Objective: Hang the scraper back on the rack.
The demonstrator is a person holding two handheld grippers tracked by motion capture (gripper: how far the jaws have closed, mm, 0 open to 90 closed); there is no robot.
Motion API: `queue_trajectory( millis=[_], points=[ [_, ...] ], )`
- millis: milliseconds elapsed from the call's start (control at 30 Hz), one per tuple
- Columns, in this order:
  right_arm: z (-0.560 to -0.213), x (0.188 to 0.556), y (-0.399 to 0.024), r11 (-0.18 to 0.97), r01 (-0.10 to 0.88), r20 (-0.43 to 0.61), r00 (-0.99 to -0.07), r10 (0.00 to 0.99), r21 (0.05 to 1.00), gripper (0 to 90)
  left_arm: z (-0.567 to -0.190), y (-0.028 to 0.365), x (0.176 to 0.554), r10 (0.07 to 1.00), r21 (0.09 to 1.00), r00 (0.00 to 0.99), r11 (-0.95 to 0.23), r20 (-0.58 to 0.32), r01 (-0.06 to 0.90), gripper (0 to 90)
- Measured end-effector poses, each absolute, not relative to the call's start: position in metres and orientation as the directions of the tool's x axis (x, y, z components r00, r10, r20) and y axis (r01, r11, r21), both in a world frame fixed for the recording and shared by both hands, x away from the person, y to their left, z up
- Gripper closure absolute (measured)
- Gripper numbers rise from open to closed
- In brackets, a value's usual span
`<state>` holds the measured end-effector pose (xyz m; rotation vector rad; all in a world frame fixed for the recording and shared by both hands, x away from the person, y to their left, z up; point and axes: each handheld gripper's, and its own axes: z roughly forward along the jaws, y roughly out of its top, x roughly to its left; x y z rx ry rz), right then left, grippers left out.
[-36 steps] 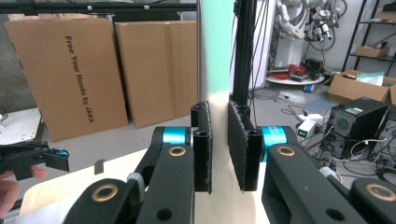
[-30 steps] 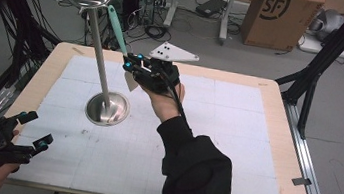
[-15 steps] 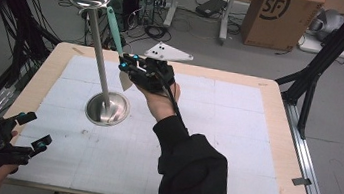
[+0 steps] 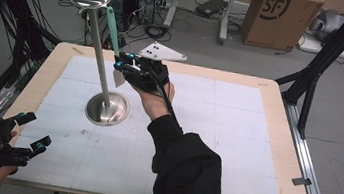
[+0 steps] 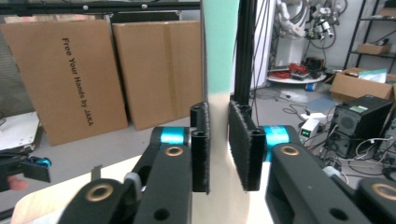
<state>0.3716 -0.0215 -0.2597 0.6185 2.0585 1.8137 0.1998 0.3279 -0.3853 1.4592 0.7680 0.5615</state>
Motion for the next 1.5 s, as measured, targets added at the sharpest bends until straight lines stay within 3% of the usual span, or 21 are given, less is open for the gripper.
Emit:
queue_trajectory(
  millis=[433,800,1167,1500],
  points=[
    [-0.27,0.355,-0.061,0.066,0.103,0.054,-0.852,0.521,0.993,36.4,-0.385,0.327,0.2,0.752,0.992,0.648,0.055,-0.116,0.114,3.5],
    [-0.29,0.329,-0.11,0.089,0.084,0.029,-0.864,0.503,0.992,0.1,-0.385,0.324,0.203,0.749,0.992,0.652,0.059,-0.12,0.115,3.5],
    [-0.324,0.298,-0.141,0.157,0.039,-0.045,-0.866,0.498,0.987,0.0,-0.388,0.313,0.211,0.734,0.992,0.67,0.043,-0.112,0.119,3.6],
    [-0.361,0.278,-0.184,0.152,0.056,-0.031,-0.857,0.515,0.987,0.0,-0.393,0.305,0.218,0.72,0.994,0.686,0.046,-0.101,0.099,3.5]
  ],
)
